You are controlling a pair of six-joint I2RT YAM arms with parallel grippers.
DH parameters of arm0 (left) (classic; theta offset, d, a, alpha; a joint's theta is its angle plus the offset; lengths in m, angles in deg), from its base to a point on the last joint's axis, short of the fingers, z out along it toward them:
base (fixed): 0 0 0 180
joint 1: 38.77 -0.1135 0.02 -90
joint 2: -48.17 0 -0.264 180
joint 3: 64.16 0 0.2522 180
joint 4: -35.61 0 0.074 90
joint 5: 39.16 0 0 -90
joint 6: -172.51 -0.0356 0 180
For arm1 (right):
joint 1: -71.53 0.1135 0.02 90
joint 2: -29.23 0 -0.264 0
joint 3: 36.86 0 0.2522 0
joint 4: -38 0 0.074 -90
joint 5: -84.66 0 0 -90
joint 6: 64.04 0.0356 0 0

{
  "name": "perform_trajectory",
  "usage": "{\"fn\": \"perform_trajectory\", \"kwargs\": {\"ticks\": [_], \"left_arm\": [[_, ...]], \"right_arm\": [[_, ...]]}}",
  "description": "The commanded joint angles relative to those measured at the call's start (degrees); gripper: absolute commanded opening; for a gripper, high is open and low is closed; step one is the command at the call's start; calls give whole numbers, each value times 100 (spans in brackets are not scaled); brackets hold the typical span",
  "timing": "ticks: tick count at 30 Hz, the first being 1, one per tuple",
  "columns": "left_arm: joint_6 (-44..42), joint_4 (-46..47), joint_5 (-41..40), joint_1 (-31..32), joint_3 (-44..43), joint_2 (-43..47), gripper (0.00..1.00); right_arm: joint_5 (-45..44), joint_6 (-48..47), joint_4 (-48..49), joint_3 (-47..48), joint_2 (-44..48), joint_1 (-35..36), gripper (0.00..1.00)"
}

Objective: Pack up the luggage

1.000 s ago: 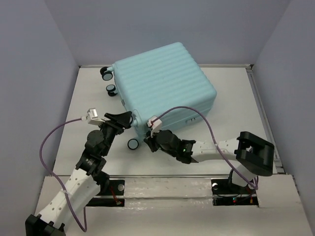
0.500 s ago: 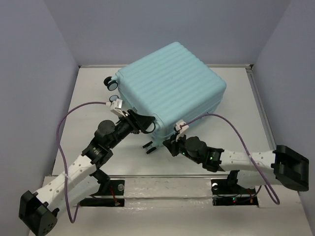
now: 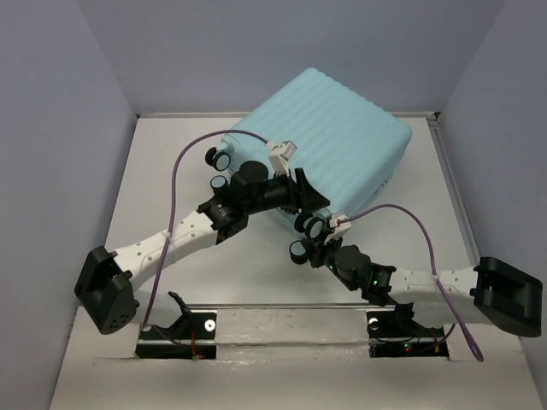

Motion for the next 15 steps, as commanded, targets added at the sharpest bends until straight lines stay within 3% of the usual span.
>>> {"fn": "perform_trajectory", "kwargs": {"ticks": [1,4,7,10,13,15], "left_arm": [[-372,592,-37,15,-1279,-512,6],[-548,-49,356,33,-2008,-898,6],[-443,-157,629,138,-2335,-1249,6],[-696,-498,194,165,-2379,-1059,28],[-1381,-1253,-756,-177,-2265,-199,64],[-1890,-2103,-1345,-728,-2117,311,76]], "right_arm": [[1074,167,2653,443,-193,658,7],[373,87,3435,119,-394,658,7],[-365,-114,5064,-250,-1286,658,7],[-281,94,5687,-356,-1748,658,7],[-271,376,4925,-427,-1443,658,7],[-245,412,4494,-453,-1179,658,7]]}}
